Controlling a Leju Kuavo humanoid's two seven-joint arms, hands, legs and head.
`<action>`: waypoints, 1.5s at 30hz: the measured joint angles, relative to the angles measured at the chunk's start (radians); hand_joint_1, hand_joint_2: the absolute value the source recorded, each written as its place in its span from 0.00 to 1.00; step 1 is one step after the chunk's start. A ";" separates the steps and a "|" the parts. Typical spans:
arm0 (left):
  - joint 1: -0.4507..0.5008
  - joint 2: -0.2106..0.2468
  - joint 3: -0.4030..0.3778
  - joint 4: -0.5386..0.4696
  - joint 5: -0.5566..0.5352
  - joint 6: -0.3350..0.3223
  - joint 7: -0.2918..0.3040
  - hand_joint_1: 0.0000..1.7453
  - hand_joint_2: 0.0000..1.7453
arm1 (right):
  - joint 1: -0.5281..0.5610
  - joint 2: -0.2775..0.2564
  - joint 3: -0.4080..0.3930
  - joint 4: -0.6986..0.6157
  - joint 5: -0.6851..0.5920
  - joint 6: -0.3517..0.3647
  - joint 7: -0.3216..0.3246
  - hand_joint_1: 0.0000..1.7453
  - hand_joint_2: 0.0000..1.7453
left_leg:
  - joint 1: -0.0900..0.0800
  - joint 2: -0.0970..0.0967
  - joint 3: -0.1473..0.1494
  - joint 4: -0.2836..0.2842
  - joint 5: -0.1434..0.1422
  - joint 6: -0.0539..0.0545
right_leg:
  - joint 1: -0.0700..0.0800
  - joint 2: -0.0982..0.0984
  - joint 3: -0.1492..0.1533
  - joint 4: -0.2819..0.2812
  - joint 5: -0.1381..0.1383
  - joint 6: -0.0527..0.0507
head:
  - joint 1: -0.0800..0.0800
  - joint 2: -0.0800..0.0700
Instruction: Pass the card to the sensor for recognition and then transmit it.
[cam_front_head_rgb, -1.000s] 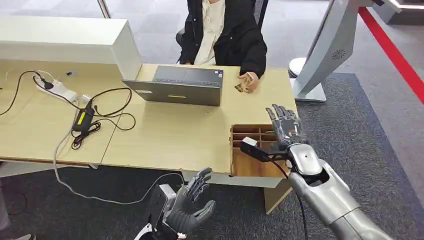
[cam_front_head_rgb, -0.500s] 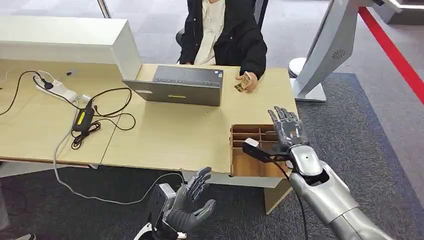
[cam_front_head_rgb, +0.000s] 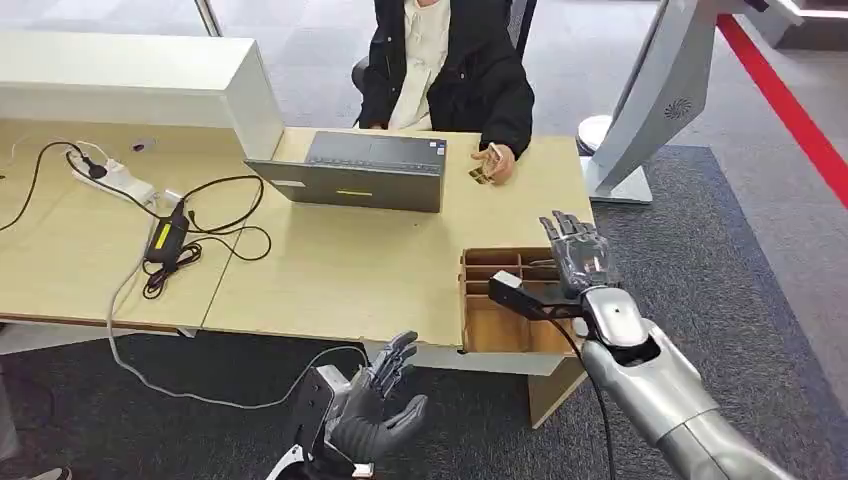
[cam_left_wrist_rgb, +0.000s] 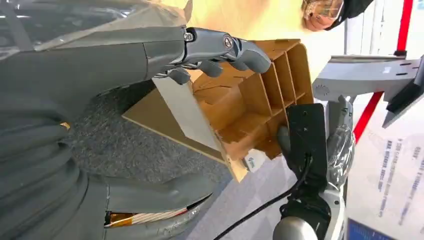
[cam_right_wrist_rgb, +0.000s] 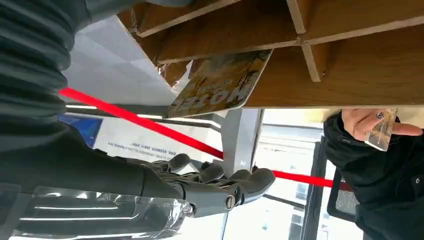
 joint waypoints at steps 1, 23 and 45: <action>0.000 0.000 0.000 -0.002 0.000 0.001 0.000 0.00 1.00 | 0.000 0.000 0.000 0.000 -0.005 0.001 0.002 1.00 1.00 | 0.000 0.000 0.000 0.000 0.000 0.000 | 0.000 0.000 0.000 0.000 0.000 0.000 | 0.000 0.000; 0.013 0.001 0.000 -0.015 -0.006 0.017 -0.009 0.00 1.00 | -0.019 -0.012 -0.017 -0.023 -0.059 0.106 0.037 1.00 1.00 | 0.000 0.000 0.000 0.000 0.000 0.000 | 0.000 0.000 0.000 0.000 0.000 0.000 | 0.000 0.000; 0.003 -0.001 0.000 -0.014 -0.001 -0.061 -0.013 0.00 1.00 | -0.040 -0.013 -0.066 -0.107 0.071 -0.096 0.085 1.00 1.00 | 0.000 0.000 0.000 0.000 0.000 0.000 | 0.000 0.000 0.000 0.000 0.000 0.000 | 0.000 0.000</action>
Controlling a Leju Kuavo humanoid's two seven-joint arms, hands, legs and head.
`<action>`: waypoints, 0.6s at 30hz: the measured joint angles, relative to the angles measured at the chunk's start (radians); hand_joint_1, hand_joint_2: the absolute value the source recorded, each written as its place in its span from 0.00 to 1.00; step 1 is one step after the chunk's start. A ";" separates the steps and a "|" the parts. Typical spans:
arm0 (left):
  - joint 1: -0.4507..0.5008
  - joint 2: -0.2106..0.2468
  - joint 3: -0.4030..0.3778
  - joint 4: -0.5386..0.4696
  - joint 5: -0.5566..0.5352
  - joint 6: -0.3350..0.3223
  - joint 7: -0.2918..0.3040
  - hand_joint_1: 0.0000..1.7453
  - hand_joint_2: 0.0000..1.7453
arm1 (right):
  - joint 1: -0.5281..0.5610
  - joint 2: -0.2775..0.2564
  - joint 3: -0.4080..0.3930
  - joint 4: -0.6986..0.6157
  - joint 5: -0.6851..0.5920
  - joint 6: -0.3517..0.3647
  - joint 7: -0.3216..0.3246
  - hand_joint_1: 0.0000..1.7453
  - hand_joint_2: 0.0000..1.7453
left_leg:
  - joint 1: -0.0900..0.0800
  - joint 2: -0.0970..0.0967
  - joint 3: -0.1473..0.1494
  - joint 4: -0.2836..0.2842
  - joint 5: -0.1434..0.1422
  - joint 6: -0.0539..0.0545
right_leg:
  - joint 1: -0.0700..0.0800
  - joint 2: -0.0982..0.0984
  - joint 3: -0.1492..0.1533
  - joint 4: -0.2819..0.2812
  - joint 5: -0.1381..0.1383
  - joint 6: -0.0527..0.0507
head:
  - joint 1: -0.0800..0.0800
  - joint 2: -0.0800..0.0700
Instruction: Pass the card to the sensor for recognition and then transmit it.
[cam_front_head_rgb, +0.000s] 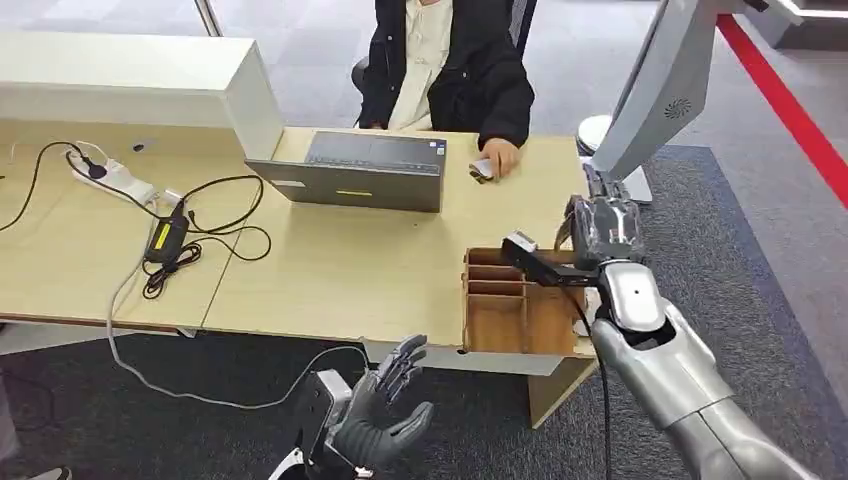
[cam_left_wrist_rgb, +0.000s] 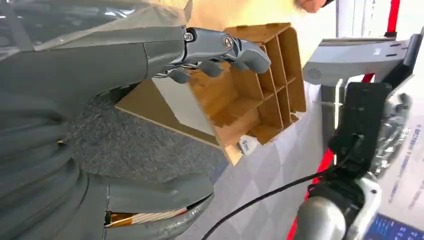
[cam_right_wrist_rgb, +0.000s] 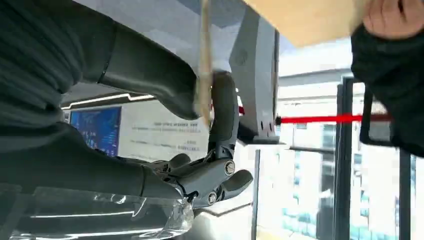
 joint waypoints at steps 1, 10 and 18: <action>-0.002 -0.001 0.000 0.002 0.000 -0.002 -0.001 0.00 1.00 | -0.008 0.000 -0.004 -0.007 0.006 -0.006 0.001 1.00 1.00 | 0.000 0.000 0.000 0.000 0.000 0.000 | 0.000 0.000 0.000 0.000 0.000 0.000 | 0.000 0.000; -0.010 -0.008 0.000 0.014 -0.001 -0.014 -0.008 0.00 1.00 | -0.077 0.000 -0.011 -0.035 0.008 -0.023 0.010 1.00 1.00 | 0.000 0.000 0.000 0.000 0.000 0.000 | 0.000 0.000 0.000 0.000 0.001 0.001 | 0.000 0.000; -0.025 -0.024 -0.006 0.029 0.005 -0.052 -0.014 0.00 1.00 | -0.151 0.013 -0.005 0.006 -0.015 -0.022 -0.015 1.00 1.00 | 0.000 0.000 -0.001 0.000 0.000 0.000 | 0.000 0.000 0.000 0.000 0.001 0.001 | 0.000 0.000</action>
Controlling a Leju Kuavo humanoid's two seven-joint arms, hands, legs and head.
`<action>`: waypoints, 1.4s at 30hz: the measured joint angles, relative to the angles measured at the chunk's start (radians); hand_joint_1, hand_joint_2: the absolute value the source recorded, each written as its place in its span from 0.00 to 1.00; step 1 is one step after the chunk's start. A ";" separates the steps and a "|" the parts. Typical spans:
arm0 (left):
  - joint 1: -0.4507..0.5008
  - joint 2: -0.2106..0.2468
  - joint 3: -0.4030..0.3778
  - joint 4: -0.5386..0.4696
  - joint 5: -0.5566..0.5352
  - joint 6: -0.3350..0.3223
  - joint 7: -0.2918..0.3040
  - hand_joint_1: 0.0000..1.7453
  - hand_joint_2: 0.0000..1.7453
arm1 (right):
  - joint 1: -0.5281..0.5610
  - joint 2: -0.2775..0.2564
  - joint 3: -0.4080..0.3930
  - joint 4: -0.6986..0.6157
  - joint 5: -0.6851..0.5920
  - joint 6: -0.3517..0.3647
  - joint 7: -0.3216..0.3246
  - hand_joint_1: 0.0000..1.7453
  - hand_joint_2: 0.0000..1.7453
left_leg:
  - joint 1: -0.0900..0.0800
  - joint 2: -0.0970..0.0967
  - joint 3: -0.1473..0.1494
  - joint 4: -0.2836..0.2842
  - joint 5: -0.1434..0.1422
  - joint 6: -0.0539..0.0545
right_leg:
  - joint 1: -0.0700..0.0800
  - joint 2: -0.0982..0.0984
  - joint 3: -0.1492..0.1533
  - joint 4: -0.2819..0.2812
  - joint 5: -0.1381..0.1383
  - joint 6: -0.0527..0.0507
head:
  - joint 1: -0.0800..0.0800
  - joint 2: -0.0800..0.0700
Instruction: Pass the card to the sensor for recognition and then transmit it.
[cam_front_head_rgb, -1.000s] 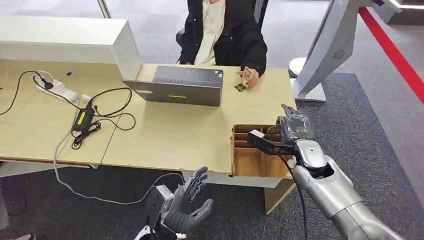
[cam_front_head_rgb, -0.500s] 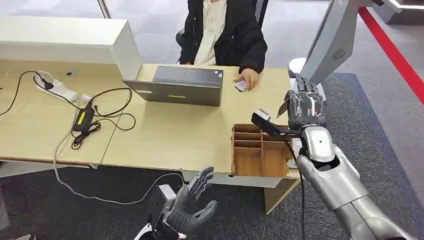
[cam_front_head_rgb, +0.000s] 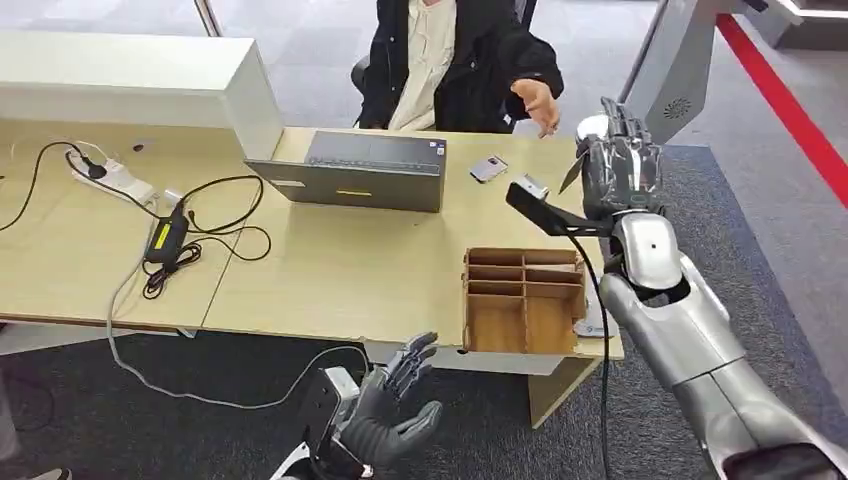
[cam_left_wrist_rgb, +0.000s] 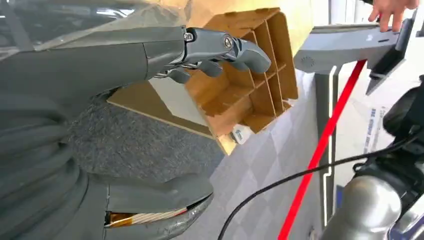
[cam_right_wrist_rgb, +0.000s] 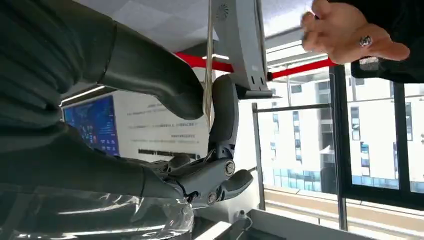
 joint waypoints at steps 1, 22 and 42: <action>-0.003 -0.003 -0.001 0.002 0.001 -0.011 -0.001 0.00 1.00 | -0.021 0.007 0.004 0.020 -0.005 -0.001 -0.007 1.00 1.00 | 0.000 0.000 0.000 0.000 0.000 0.000 | 0.000 0.000 0.000 0.000 0.000 0.000 | 0.000 0.000; -0.073 -0.047 -0.053 0.058 0.056 -0.026 -0.011 0.00 1.00 | -0.322 0.204 0.064 0.545 -0.098 -0.068 -0.031 1.00 1.00 | 0.000 0.000 0.000 0.000 0.001 0.000 | 0.000 0.000 0.000 0.000 0.000 0.000 | 0.000 0.000; -0.050 -0.042 -0.058 0.070 0.032 0.023 -0.014 0.00 1.00 | -0.309 0.251 0.082 0.642 -0.256 -0.311 -0.143 0.00 1.00 | 0.000 0.000 0.000 0.000 0.001 0.000 | 0.000 0.000 -0.001 0.000 0.000 0.000 | 0.000 0.000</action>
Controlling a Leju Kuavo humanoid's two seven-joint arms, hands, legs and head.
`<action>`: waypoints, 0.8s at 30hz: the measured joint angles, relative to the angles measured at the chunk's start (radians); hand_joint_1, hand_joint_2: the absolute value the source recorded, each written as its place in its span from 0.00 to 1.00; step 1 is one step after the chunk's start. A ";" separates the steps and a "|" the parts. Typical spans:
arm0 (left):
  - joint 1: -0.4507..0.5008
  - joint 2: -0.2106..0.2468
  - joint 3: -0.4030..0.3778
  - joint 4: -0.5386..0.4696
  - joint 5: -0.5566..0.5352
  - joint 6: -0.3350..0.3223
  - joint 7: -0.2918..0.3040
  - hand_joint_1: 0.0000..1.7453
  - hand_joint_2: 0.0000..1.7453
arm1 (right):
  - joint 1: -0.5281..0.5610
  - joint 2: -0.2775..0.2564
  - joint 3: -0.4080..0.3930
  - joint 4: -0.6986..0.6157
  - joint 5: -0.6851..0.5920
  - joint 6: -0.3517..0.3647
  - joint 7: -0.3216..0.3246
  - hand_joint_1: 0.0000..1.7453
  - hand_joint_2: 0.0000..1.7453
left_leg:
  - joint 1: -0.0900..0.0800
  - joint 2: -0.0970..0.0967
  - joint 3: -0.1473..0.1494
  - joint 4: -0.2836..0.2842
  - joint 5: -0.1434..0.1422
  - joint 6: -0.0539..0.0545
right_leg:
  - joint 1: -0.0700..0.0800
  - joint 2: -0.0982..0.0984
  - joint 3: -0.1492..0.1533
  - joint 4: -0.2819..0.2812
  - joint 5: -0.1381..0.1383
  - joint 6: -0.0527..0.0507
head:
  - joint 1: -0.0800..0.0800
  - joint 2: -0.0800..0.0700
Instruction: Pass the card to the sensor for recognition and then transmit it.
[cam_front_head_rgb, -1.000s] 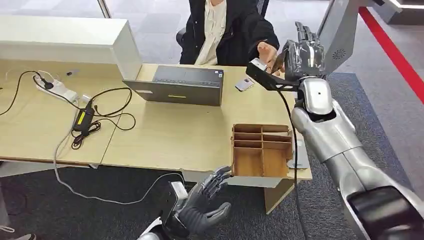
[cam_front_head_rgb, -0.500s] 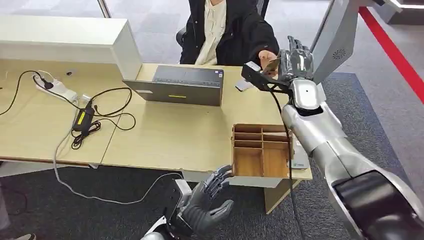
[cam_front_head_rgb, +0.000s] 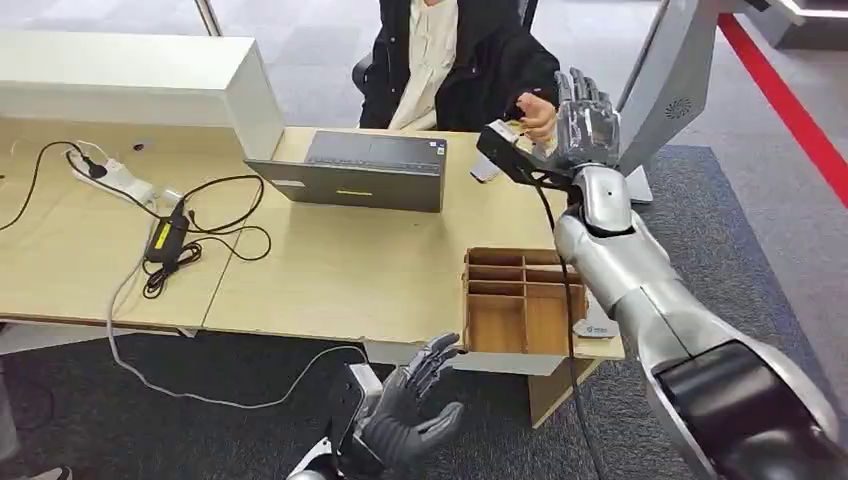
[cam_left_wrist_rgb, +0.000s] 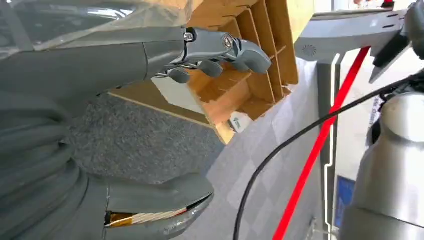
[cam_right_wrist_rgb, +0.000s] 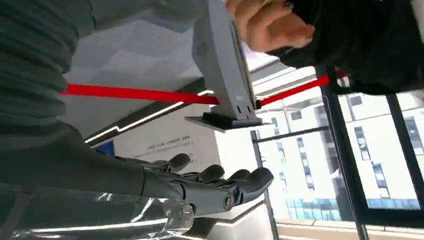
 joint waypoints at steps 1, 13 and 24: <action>0.003 0.001 0.001 0.000 -0.008 0.006 0.004 0.00 1.00 | 0.013 -0.002 -0.001 -0.025 -0.019 -0.028 -0.014 0.00 1.00 | 0.000 0.000 0.000 0.000 0.000 0.000 | 0.000 0.000 0.000 0.000 0.000 0.000 | 0.000 0.000; 0.041 0.025 0.029 0.000 -0.026 0.115 0.005 0.00 1.00 | 0.404 -0.025 -0.100 -0.563 -0.621 -0.063 -0.311 0.00 1.00 | 0.001 -0.001 0.000 -0.001 0.000 0.000 | 0.001 0.000 0.000 -0.001 0.000 0.000 | 0.000 0.000; 0.080 0.059 0.040 -0.031 -0.004 0.202 -0.014 0.00 1.00 | 0.790 -0.047 -0.144 -0.946 -1.289 0.021 -0.591 0.00 1.00 | 0.000 0.000 0.000 -0.001 0.000 0.000 | 0.000 0.000 0.000 -0.001 -0.001 0.000 | 0.000 0.000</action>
